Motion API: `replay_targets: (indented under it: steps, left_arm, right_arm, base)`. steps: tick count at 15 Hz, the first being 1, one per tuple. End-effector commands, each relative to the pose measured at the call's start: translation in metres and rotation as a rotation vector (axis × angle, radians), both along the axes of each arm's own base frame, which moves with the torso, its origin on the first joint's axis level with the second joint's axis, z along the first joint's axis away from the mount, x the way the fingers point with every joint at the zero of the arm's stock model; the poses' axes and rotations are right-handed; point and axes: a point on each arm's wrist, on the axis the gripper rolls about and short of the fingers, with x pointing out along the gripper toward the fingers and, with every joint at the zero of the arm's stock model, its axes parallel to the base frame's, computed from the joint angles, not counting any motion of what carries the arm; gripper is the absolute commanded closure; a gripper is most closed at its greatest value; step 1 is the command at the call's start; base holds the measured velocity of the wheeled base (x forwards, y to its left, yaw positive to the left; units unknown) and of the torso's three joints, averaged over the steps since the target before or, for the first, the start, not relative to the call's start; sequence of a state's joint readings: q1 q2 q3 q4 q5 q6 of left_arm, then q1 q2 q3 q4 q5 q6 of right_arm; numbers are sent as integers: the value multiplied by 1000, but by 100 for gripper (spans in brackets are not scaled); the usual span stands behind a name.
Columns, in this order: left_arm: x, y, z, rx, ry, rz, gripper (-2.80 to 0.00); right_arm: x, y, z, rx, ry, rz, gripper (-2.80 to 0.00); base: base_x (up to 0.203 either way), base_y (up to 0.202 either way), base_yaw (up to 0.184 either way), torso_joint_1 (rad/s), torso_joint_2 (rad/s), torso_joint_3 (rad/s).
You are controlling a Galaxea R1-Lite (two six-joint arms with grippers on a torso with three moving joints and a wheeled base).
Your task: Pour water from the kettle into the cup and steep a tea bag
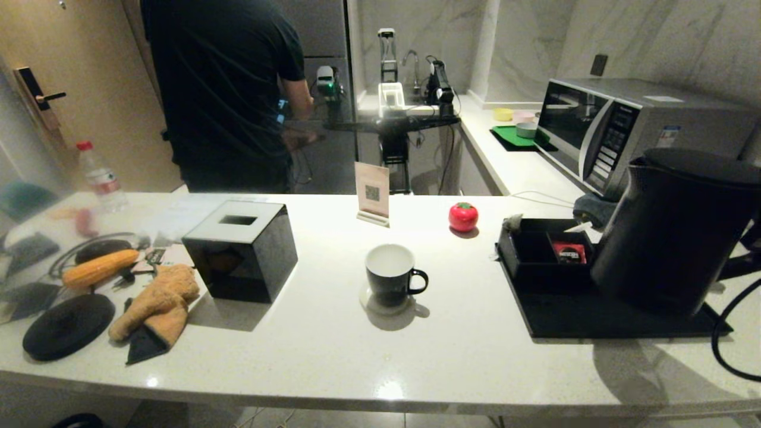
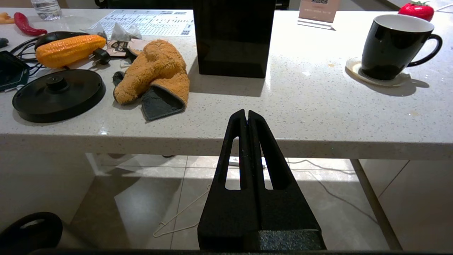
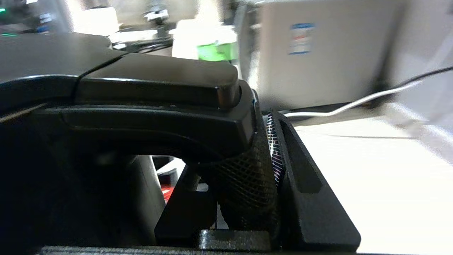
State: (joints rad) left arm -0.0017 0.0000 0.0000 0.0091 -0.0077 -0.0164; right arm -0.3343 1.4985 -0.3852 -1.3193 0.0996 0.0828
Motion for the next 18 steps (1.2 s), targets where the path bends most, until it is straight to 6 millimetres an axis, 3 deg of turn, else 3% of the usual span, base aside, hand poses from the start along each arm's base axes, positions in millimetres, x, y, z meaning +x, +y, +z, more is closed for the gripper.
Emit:
replay_targets:
  steps: [1, 7, 12, 18]
  left_arm:
    - [0, 0, 0, -1, 0, 0, 0]
    - [0, 0, 0, -1, -1, 0, 0]
    - [0, 0, 0, -1, 0, 0, 0]
    - [0, 0, 0, -1, 0, 0, 0]
  right_arm:
    - [-8, 16, 6, -7, -18, 59, 0]
    - [-12, 47, 9, -4, 9, 196, 0]
    - [-12, 58, 6, 2, 45, 245, 0]
    - [-1, 86, -5, -6, 95, 254, 0]
  base:
    - [0, 0, 0, 0, 0, 0]
    - [0, 0, 0, 0, 0, 0]
    - [0, 0, 0, 0, 0, 0]
    - [0, 0, 0, 0, 0, 0]
